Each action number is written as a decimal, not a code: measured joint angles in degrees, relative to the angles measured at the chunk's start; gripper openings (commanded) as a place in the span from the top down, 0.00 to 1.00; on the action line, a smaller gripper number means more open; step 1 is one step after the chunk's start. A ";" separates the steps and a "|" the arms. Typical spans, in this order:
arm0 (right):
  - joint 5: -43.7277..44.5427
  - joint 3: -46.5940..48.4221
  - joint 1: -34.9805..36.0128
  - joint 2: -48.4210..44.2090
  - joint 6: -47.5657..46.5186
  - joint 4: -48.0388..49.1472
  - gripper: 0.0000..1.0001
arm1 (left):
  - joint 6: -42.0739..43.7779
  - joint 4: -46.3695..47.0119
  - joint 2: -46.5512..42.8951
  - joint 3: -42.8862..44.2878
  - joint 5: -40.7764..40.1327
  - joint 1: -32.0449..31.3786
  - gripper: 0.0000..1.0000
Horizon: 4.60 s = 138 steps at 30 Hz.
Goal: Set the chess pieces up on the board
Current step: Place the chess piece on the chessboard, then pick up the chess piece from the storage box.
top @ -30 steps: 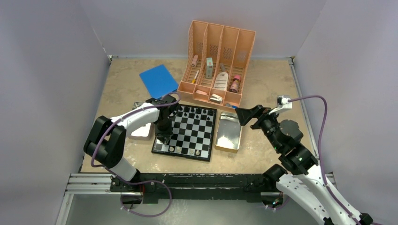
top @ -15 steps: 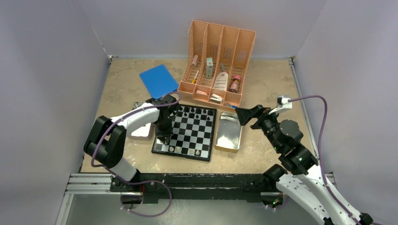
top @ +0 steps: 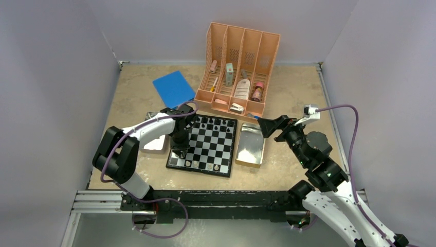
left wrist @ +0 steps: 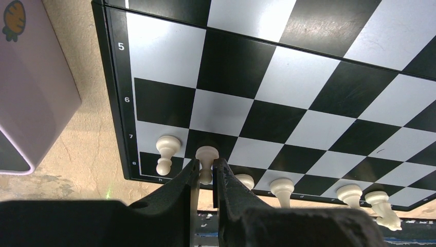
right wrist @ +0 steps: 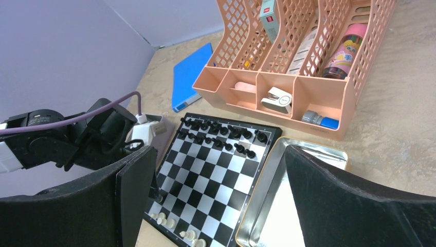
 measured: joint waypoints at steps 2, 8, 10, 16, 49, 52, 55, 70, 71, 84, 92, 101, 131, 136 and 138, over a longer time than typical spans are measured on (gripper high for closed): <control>0.00 0.00 0.00 -0.02 0.00 0.00 0.03 | 0.00 0.00 0.00 0.00 0.00 0.00 0.83; 0.00 0.00 0.00 0.00 0.00 0.07 0.03 | 0.02 0.00 0.00 0.00 0.00 0.00 0.79; 0.00 0.00 0.00 0.00 0.00 0.15 0.03 | 0.02 0.02 0.00 0.00 0.00 0.00 0.79; 0.00 0.00 0.00 0.00 0.00 0.17 0.03 | 0.04 0.87 0.00 0.00 0.00 0.00 0.79; 0.00 -0.61 0.00 0.02 0.00 0.48 0.03 | 0.04 1.33 0.44 0.02 -0.22 0.00 0.80; 0.00 -0.63 0.00 0.02 -0.02 0.55 0.03 | 0.04 1.33 0.44 0.04 -0.44 0.00 0.80; -0.02 -0.63 0.00 0.02 -0.02 0.59 0.03 | 0.04 1.33 0.44 0.07 -0.50 0.00 0.78; -0.02 -0.63 0.00 0.07 -0.04 0.59 0.03 | 1.36 0.26 0.39 6.91 -3.02 0.48 0.72; -0.02 -0.63 0.00 0.07 -0.04 0.59 0.03 | 1.62 0.13 0.39 7.58 -3.21 0.92 0.72; -0.17 -0.63 0.00 0.07 -0.11 0.59 0.03 | 5.16 3.04 -0.13 12.92 -5.35 15.72 0.74; -1.27 -0.63 0.00 0.04 -0.17 0.61 0.03 | 6.29 4.13 0.98 16.11 -5.09 22.49 0.78; -2.71 -0.63 0.00 -0.68 -0.17 0.70 0.03 | 8.07 5.77 8.57 20.96 -5.25 25.07 0.82; -4.11 -0.63 0.00 -1.44 -0.20 1.03 0.03 | 11.02 8.61 16.85 20.98 -0.02 28.28 0.84; -4.11 -0.63 0.00 -1.46 -0.20 1.03 0.02 | 11.02 8.50 17.14 20.98 0.20 28.28 0.91; -4.11 -0.63 0.00 -1.46 -0.20 1.03 0.02 | 10.97 8.31 17.14 21.00 0.15 28.28 0.93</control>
